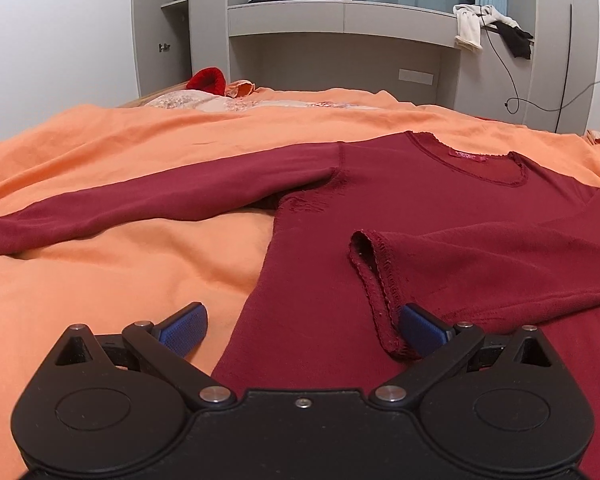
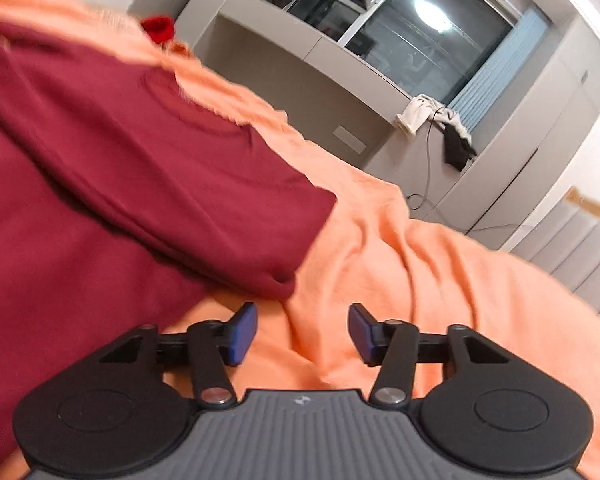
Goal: Fold small clothes
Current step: 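Carry the cuff across the sweater body and release it with the right gripper, then move the left tool to the other sleeve cuff and lower it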
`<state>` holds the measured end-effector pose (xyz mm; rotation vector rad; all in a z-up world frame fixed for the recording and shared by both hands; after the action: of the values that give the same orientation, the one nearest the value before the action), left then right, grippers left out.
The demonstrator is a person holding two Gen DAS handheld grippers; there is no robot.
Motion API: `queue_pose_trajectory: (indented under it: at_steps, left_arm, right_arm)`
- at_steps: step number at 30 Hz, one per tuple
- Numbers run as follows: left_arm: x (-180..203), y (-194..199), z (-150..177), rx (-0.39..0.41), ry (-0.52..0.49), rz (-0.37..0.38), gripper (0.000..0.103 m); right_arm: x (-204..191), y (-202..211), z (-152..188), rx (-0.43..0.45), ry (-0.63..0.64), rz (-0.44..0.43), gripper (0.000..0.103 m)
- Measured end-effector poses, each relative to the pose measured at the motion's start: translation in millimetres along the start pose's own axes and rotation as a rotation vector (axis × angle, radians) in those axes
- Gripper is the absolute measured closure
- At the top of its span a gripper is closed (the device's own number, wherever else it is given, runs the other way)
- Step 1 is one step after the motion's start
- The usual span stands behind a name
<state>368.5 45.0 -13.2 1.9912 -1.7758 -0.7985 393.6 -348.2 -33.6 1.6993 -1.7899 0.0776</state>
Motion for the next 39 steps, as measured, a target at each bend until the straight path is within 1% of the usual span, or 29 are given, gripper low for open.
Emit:
queue_pose_trajectory:
  at_steps: [5, 7, 9, 11, 12, 14, 15, 17, 18, 19, 21, 24, 25, 26, 27, 29, 31, 34, 38, 39]
  left_arm:
    - [3, 0, 0, 0.005, -0.017, -0.008, 0.0]
    - [3, 0, 0, 0.006, -0.015, -0.007, 0.001]
    - [3, 0, 0, 0.006, -0.015, -0.007, 0.001]
    - [3, 0, 0, 0.006, -0.016, -0.008, 0.0]
    - [3, 0, 1, 0.007, -0.018, -0.008, 0.0]
    - [3, 0, 0, 0.008, -0.02, -0.006, 0.0]
    - [3, 1, 1, 0.009, -0.021, -0.005, 0.0]
    - [3, 1, 1, 0.01, -0.023, -0.002, 0.0]
    - [4, 1, 1, 0.011, -0.024, -0.001, 0.001]
    - [4, 2, 1, 0.012, -0.025, 0.001, 0.001]
    - [4, 3, 1, 0.013, -0.027, 0.003, 0.001]
    - [5, 4, 1, 0.017, -0.034, 0.009, 0.001]
    - [6, 4, 1, 0.018, -0.037, 0.012, 0.0]
    - [7, 5, 2, 0.018, -0.043, 0.016, 0.0]
    - [9, 6, 2, 0.019, -0.049, 0.019, 0.0]
    - [14, 7, 2, 0.023, -0.068, 0.029, 0.0]
    - [19, 8, 3, 0.025, -0.093, 0.035, 0.0]
    - [26, 9, 4, 0.029, -0.127, 0.029, 0.0]
    - [23, 10, 3, 0.027, -0.112, 0.054, 0.001]
    - [21, 11, 3, 0.028, -0.101, 0.065, 0.001]
  right_arm:
    - [-16, -14, -1, 0.033, 0.079, -0.006, 0.061]
    - [-19, -16, 1, 0.044, 0.109, -0.015, 0.07]
    - [-20, -18, 0, 0.052, 0.126, -0.019, 0.073]
    - [-20, -22, -2, 0.054, 0.131, -0.029, 0.08]
    - [-21, -22, -2, 0.05, 0.131, -0.037, 0.087]
    - [-20, -23, -4, 0.047, 0.13, -0.041, 0.091]
    - [-19, -22, -3, 0.043, 0.116, -0.046, 0.096]
    - [-14, -20, -5, 0.032, 0.07, -0.061, 0.097]
    - [-10, -19, -7, 0.025, 0.029, -0.071, 0.097]
    - [-4, -19, -9, 0.01, -0.039, -0.088, 0.098]
    - [12, -20, -12, -0.026, -0.224, -0.142, 0.098]
    - [44, -24, -11, -0.089, -0.576, -0.249, 0.099]
    - [51, -27, -8, -0.107, -0.666, -0.268, 0.099]
    - [56, -30, -6, -0.118, -0.704, -0.271, 0.099]
    - [59, -33, -2, -0.131, -0.736, -0.273, 0.099]
    - [58, -40, 4, -0.16, -0.756, -0.279, 0.099]
    - [56, -45, 7, -0.18, -0.749, -0.279, 0.099]
    - [53, -45, 6, -0.179, -0.732, -0.276, 0.098]
    - [47, -36, 5, -0.173, -0.711, -0.261, 0.095]
    - [47, -35, 4, -0.17, -0.71, -0.264, 0.092]
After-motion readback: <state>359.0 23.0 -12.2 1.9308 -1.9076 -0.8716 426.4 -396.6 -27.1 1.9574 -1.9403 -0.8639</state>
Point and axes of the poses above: each gripper's, at about its wrist camera, not at the fingertips, and y roughly against the way its jaws point, x to its right, z to its underside, the point moved 6 cm from there along -y, roughly the way its jaws point, and after that the axes turned 11 degrees about -y, right-handed, at the moved point
